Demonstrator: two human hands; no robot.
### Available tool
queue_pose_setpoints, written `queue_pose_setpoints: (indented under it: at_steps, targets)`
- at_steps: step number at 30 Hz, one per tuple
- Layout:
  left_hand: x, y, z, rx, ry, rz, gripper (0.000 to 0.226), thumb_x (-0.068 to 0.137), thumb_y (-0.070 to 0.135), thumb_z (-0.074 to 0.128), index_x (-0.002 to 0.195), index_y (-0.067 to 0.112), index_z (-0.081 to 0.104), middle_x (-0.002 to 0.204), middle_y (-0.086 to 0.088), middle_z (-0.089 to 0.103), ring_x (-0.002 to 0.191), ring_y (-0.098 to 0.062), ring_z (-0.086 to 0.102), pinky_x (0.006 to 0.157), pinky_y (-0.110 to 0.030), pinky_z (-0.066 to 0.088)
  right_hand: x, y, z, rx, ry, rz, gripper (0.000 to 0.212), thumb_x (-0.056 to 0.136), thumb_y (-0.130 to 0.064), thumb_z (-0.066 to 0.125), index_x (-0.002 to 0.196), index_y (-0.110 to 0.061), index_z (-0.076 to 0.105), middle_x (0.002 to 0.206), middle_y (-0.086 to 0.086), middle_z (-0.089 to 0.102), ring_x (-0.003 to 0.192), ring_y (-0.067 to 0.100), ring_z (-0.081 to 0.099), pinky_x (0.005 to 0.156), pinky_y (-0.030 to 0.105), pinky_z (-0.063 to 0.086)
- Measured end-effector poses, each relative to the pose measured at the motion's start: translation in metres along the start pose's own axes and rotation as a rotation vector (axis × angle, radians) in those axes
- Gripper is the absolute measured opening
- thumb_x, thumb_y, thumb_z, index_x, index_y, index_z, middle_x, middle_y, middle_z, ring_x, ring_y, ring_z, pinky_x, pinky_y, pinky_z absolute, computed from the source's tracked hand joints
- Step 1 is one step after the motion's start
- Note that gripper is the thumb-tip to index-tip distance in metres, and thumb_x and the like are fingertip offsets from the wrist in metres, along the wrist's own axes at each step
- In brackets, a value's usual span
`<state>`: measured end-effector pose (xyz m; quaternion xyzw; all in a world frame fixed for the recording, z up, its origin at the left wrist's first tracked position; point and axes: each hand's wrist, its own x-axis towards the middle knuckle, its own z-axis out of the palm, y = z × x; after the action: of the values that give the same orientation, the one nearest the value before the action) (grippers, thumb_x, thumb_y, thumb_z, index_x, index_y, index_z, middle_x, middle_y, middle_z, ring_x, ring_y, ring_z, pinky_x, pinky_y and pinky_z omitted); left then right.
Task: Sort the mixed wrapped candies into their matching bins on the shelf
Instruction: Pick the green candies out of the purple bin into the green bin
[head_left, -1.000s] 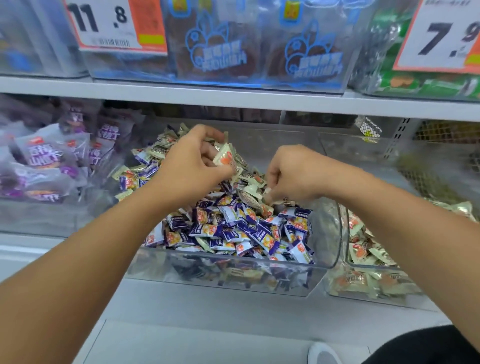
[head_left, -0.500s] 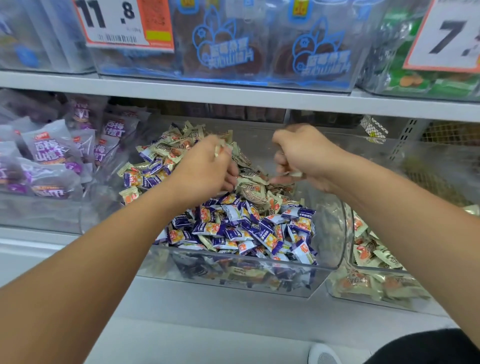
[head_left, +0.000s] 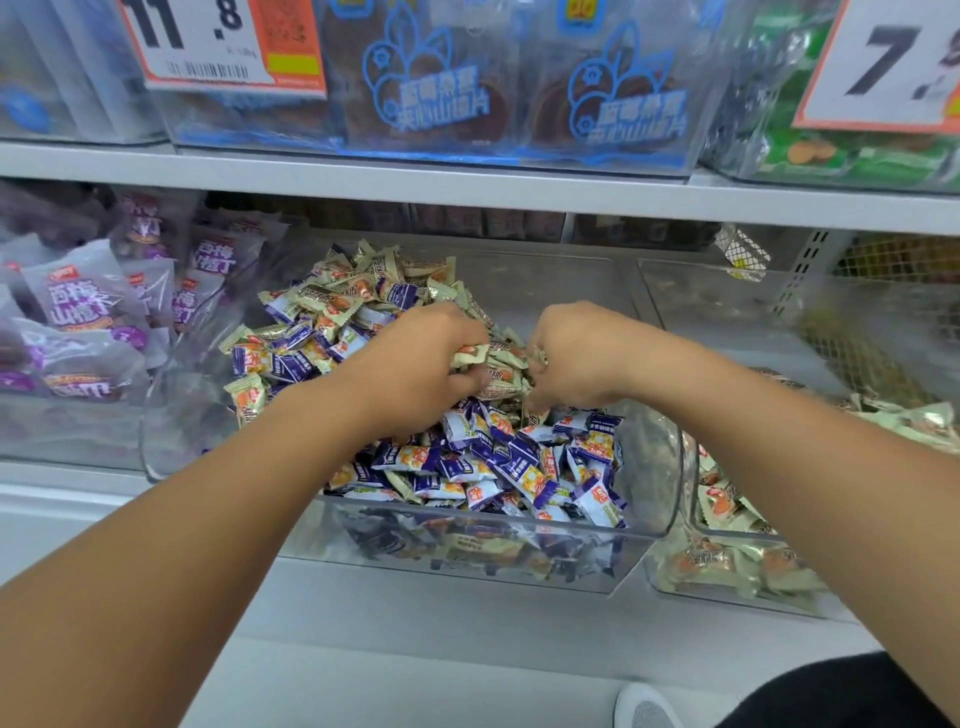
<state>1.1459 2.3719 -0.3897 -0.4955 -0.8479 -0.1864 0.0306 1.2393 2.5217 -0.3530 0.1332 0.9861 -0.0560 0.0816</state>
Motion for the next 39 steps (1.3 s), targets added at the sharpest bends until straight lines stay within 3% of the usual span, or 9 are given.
queue_pose_setpoints:
  at_steps: [3, 6, 11, 15, 20, 24, 29, 35, 39]
  targets:
    - [-0.003, -0.003, -0.005, -0.057, 0.035, -0.036, 0.021, 0.092, 0.025, 0.065, 0.077, 0.015, 0.055, 0.078, 0.003, 0.051, 0.07, -0.015, 0.049, 0.061, -0.029, 0.037, 0.003, 0.002, 0.003, 0.248, -0.047, -0.009, 0.015, 0.089, -0.018, 0.065, 0.077, -0.008, 0.064, 0.069, 0.009, 0.059, 0.061, 0.025, 0.061, 0.049, 0.024, 0.046]
    - [-0.009, 0.0, -0.006, -0.147, -0.015, -0.075, 0.022, 0.087, 0.032, 0.073, 0.086, 0.016, 0.057, 0.071, 0.006, 0.055, 0.062, -0.012, 0.047, 0.049, -0.02, 0.031, 0.006, 0.007, -0.004, 0.382, 0.093, 0.016, 0.023, 0.093, -0.016, 0.059, 0.071, -0.011, 0.056, 0.062, 0.009, 0.059, 0.05, 0.022, 0.062, 0.046, 0.023, 0.047]
    - [-0.004, 0.003, 0.004, -0.097, -0.043, -0.056, 0.022, 0.087, 0.024, 0.073, 0.082, 0.021, 0.052, 0.075, 0.003, 0.056, 0.069, -0.017, 0.05, 0.058, -0.032, 0.039, 0.011, 0.009, -0.012, 0.48, 0.206, 0.013, 0.02, 0.094, -0.016, 0.054, 0.076, -0.007, 0.055, 0.083, 0.023, 0.07, 0.065, 0.032, 0.071, 0.064, 0.043, 0.061]
    - [-0.004, -0.002, -0.001, -0.142, 0.015, -0.068, 0.017, 0.089, 0.006, 0.064, 0.086, 0.02, 0.054, 0.078, 0.003, 0.059, 0.071, -0.02, 0.054, 0.058, -0.032, 0.043, 0.021, 0.013, -0.008, 0.416, 0.24, 0.019, 0.02, 0.092, -0.014, 0.054, 0.086, 0.004, 0.056, 0.067, 0.02, 0.048, 0.062, 0.023, 0.045, 0.06, 0.032, 0.038]
    - [-0.007, -0.007, -0.022, -0.321, 0.154, -0.229, 0.019, 0.097, 0.01, 0.052, 0.111, 0.023, 0.058, 0.083, 0.001, 0.061, 0.05, -0.011, 0.046, 0.038, -0.016, 0.034, 0.019, 0.012, -0.002, 0.301, 0.06, 0.035, 0.039, 0.089, -0.028, 0.074, 0.111, 0.004, 0.067, 0.057, 0.014, 0.062, 0.048, 0.024, 0.061, 0.053, 0.028, 0.053]
    - [-0.01, -0.013, -0.029, -0.23, 0.23, -0.323, 0.026, 0.098, 0.013, 0.045, 0.097, 0.013, 0.07, 0.059, -0.002, 0.056, 0.044, -0.012, 0.044, 0.04, -0.024, 0.03, 0.021, 0.003, 0.004, 0.172, 0.018, 0.026, 0.037, 0.081, -0.032, 0.081, 0.083, 0.001, 0.065, 0.057, 0.006, 0.057, 0.047, 0.023, 0.057, 0.046, 0.022, 0.042]
    - [-0.012, -0.019, -0.024, -0.067, 0.199, -0.287, 0.029, 0.097, 0.021, 0.05, 0.089, 0.0, 0.069, 0.081, -0.017, 0.068, 0.069, -0.033, 0.062, 0.055, -0.037, 0.046, 0.022, -0.003, 0.007, 0.02, 0.042, 0.038, 0.043, 0.08, -0.036, 0.082, 0.067, -0.008, 0.052, 0.062, 0.004, 0.056, 0.054, 0.02, 0.054, 0.047, 0.026, 0.036]
    - [-0.009, -0.012, -0.011, -0.024, 0.109, -0.25, 0.033, 0.08, 0.051, 0.074, 0.082, 0.02, 0.061, 0.072, -0.001, 0.063, 0.066, -0.014, 0.056, 0.055, -0.029, 0.041, 0.023, -0.006, 0.015, -0.026, 0.026, -0.009, 0.034, 0.087, -0.028, 0.074, 0.067, -0.01, 0.053, 0.059, 0.004, 0.055, 0.051, 0.02, 0.052, 0.043, 0.024, 0.036]
    - [-0.004, -0.007, -0.009, -0.101, 0.104, -0.249, 0.022, 0.081, 0.029, 0.079, 0.085, 0.021, 0.059, 0.076, 0.004, 0.063, 0.063, -0.009, 0.056, 0.046, -0.013, 0.035, 0.018, -0.002, 0.009, 0.003, 0.037, -0.066, 0.033, 0.088, -0.027, 0.072, 0.067, -0.009, 0.054, 0.058, 0.004, 0.052, 0.053, 0.023, 0.05, 0.045, 0.026, 0.037]
